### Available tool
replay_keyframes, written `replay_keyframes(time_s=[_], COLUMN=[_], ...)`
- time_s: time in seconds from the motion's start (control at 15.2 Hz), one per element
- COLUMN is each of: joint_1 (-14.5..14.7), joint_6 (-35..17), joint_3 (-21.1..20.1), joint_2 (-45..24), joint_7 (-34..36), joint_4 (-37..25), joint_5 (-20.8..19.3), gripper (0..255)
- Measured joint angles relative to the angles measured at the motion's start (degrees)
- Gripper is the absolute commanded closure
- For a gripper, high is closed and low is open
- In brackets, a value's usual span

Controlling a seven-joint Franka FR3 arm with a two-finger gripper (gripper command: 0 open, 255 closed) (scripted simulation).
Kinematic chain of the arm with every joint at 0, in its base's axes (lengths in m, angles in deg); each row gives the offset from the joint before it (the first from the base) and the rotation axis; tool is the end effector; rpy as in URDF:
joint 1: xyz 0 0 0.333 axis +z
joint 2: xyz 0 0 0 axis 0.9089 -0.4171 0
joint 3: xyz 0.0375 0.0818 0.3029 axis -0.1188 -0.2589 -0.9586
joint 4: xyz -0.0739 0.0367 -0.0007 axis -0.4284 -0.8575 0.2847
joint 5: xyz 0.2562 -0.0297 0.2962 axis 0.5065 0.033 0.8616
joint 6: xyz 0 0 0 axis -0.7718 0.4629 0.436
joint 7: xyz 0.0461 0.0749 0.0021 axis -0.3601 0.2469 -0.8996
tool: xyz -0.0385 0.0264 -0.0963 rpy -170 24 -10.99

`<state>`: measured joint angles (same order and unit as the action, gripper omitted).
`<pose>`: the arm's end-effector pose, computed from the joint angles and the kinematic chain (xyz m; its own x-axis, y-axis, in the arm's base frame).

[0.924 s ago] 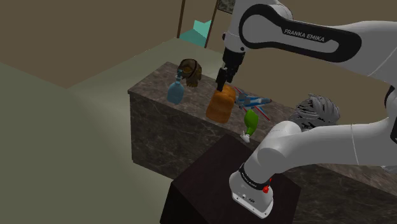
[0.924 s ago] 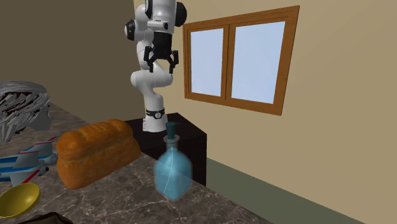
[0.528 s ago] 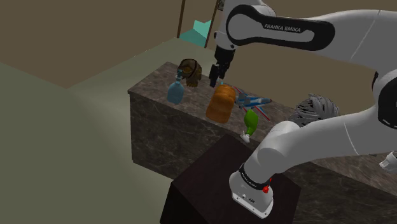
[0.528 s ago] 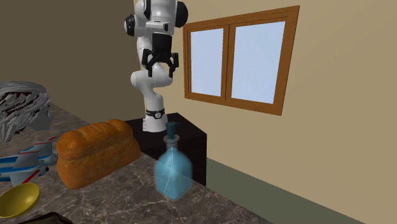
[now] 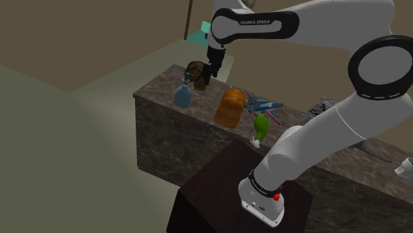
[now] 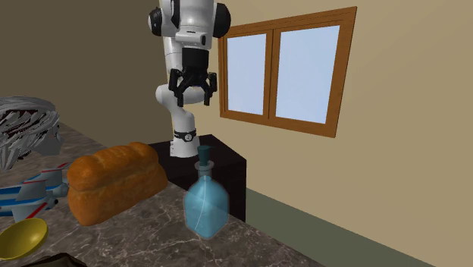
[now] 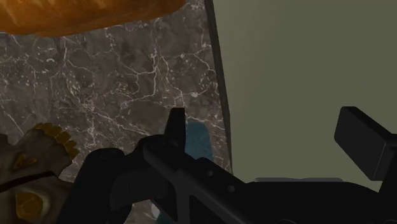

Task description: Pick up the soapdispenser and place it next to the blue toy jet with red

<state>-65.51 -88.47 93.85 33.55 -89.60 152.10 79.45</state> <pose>0.4582 -0.0595 0.5052 0.9673 0.2465 -0.0596 0.2506 -0.9651 0.0761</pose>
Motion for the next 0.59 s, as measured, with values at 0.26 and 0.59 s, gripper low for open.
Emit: replay_keyframes(time_s=[0.26,0.59], joint_1=[0.18,-0.06], joint_6=[-1.93,-2.33], joint_3=[1.03,1.65], joint_2=[-9.38,-21.04], joint_7=[-3.63,-8.12], joint_4=[-7.55,-18.84], joint_5=[1.00,2.81], gripper=[0,0])
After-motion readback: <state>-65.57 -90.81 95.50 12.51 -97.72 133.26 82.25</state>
